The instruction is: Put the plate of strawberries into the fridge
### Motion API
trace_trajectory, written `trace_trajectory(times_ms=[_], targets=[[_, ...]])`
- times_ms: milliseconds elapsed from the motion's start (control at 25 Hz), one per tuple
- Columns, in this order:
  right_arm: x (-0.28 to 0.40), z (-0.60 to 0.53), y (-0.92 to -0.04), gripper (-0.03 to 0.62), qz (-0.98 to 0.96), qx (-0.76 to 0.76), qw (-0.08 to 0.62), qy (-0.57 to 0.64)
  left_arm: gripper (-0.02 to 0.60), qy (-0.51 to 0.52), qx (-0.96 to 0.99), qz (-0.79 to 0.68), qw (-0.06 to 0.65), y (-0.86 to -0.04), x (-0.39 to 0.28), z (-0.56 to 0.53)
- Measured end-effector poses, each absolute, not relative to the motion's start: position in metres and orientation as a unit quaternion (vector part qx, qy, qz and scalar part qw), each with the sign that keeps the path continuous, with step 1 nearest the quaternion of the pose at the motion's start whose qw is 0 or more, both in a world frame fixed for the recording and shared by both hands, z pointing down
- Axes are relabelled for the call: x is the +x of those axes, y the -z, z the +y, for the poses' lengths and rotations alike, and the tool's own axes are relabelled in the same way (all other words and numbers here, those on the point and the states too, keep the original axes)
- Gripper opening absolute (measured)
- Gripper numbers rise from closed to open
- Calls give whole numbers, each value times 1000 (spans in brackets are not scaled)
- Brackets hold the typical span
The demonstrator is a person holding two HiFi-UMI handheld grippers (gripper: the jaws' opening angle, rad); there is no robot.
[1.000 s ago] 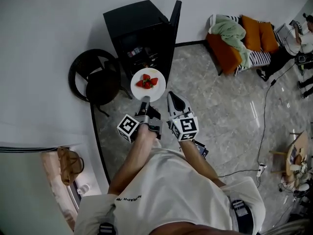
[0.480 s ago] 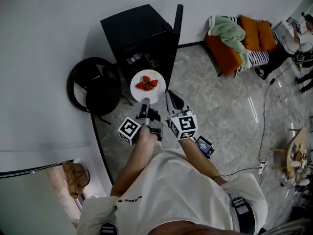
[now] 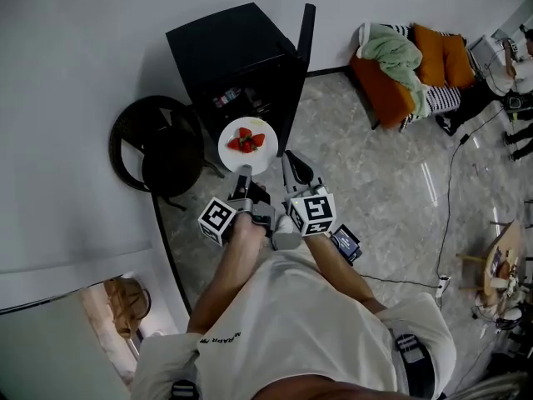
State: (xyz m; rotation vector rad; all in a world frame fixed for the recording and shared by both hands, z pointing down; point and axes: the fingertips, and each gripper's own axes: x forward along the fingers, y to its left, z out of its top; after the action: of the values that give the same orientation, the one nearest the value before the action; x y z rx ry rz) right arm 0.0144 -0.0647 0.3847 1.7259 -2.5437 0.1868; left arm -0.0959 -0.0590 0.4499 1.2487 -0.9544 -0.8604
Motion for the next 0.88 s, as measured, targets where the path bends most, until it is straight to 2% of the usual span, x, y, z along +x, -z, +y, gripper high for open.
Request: trace_trajectory(times_ms=[880], targets=[[36,-142,-409,11,-858,508,27,-74,11,391,516,-464,605,-471,-65,-121]])
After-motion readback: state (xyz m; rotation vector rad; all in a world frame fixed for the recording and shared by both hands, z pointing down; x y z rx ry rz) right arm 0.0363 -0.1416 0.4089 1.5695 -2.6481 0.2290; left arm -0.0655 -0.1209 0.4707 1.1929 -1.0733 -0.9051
